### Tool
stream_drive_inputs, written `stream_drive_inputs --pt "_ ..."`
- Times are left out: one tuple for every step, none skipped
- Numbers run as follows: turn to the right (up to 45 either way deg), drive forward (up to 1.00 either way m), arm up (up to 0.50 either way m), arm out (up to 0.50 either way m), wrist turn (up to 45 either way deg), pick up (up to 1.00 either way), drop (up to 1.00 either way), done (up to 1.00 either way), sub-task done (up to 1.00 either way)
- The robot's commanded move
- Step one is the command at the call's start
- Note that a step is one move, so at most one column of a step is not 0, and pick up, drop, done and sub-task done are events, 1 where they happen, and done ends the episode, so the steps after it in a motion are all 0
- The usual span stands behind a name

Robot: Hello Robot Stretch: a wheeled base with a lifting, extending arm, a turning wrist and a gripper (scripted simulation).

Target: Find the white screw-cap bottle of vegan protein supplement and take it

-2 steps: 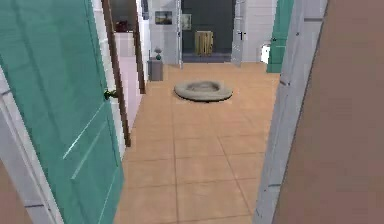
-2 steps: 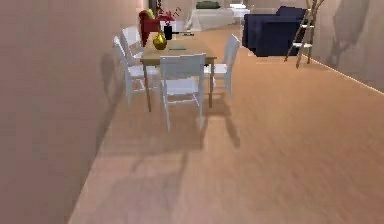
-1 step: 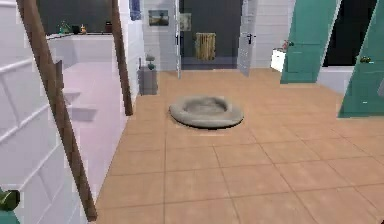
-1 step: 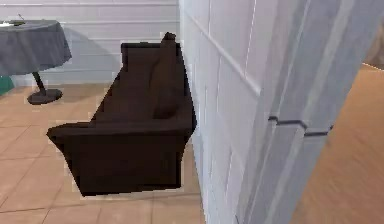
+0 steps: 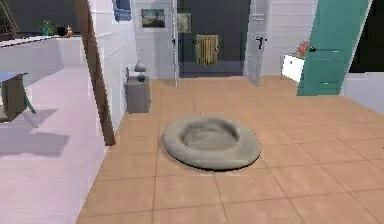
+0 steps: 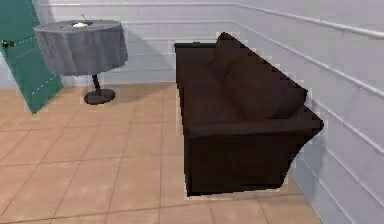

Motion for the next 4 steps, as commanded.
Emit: stream_drive_inputs --pt "-39.0 0.00 0.00 0.00 0.0 0.00 0.00 0.00 0.00" --pt "0.0 1.00 0.00 0.00 0.0 0.00 0.00 0.00 0.00" --pt "-15.0 0.00 0.00 0.00 0.0 0.00 0.00 0.00 0.00" --pt "0.0 0.10 0.00 0.00 0.0 0.00 0.00 0.00 0.00"
